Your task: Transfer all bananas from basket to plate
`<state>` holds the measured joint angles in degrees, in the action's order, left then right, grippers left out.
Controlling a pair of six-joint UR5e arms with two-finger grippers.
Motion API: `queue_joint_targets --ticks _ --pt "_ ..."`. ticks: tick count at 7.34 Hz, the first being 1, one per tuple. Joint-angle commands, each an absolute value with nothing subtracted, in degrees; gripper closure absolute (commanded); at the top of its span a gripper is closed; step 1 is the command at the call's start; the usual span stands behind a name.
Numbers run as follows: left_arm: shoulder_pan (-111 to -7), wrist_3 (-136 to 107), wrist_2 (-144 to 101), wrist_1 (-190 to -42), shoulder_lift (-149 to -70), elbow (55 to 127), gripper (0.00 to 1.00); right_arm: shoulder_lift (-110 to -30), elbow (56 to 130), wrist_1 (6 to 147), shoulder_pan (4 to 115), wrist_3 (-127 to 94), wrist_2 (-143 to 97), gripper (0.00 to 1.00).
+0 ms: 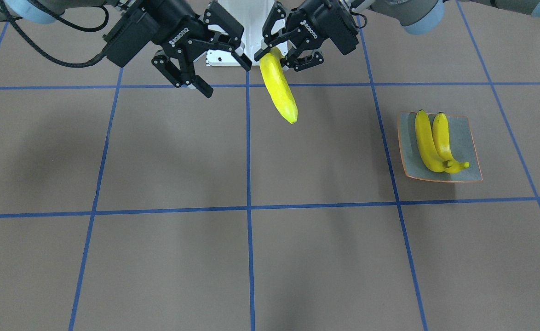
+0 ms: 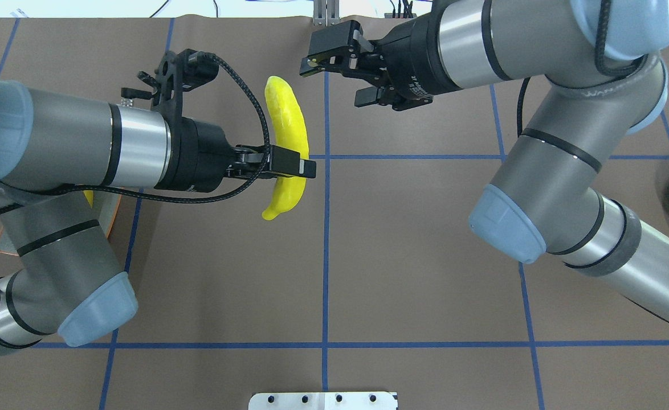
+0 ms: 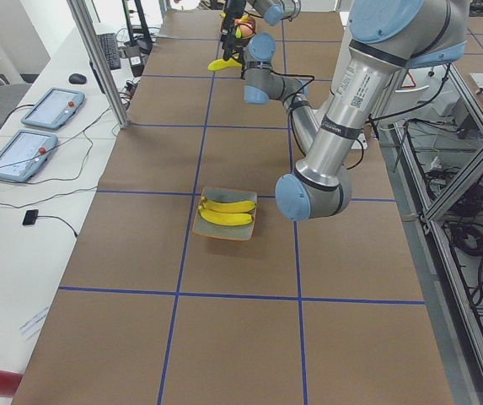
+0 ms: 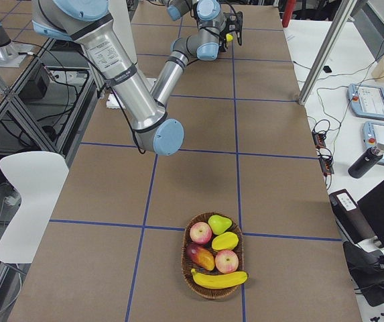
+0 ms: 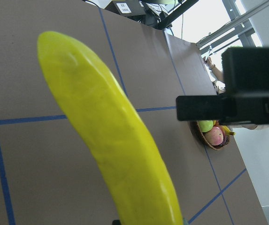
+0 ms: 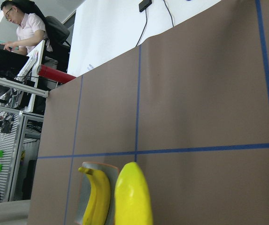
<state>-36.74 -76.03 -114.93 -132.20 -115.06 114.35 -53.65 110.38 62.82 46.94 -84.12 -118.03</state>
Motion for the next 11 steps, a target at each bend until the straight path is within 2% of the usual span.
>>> queue_joint_targets --ticks 1,4,8,11 --pt "-38.7 -76.1 -118.0 -130.5 -106.5 114.9 1.00 -58.3 110.2 70.4 52.3 -74.2 -121.4 0.00" --pt "-42.4 -72.6 -117.9 -124.7 -100.0 114.9 1.00 -63.5 106.4 74.4 58.2 -60.2 -122.3 0.00" --pt "-44.2 -55.6 -109.8 -102.6 -98.4 115.0 1.00 -74.1 105.2 76.8 67.6 -36.4 -127.7 0.00" --pt "-42.4 -47.9 -102.2 -90.0 -98.1 115.0 1.00 -76.1 104.1 77.2 71.2 -30.4 -131.1 0.00"
